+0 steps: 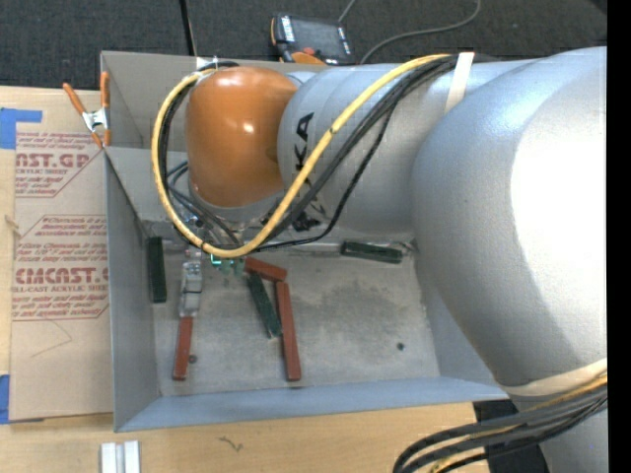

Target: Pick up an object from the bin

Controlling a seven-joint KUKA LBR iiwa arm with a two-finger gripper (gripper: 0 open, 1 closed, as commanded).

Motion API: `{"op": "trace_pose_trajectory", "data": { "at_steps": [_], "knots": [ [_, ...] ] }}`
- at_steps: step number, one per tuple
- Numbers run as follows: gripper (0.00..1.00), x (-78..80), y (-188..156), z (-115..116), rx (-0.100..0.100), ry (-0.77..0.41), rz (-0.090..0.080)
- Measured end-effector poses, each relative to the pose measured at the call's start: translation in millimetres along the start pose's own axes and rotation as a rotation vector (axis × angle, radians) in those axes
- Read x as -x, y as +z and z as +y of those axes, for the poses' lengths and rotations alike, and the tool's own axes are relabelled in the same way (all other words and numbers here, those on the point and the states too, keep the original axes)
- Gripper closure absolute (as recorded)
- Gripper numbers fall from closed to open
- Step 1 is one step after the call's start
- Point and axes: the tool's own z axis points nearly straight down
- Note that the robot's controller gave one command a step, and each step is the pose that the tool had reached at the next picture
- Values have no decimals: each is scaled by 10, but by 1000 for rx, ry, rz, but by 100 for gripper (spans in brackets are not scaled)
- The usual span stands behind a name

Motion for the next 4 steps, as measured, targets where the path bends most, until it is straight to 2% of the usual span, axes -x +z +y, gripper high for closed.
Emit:
{"op": "trace_pose_trajectory", "data": {
  "at_steps": [1,2,3,4],
  "knots": [
    [0,192,801,-782,-4,44,-1],
    [0,-8,740,-1510,-3,132,-5],
    [0,114,915,-1392,2,231,-8],
    [100,153,852,-1385,6,232,-18]
  ]
}}
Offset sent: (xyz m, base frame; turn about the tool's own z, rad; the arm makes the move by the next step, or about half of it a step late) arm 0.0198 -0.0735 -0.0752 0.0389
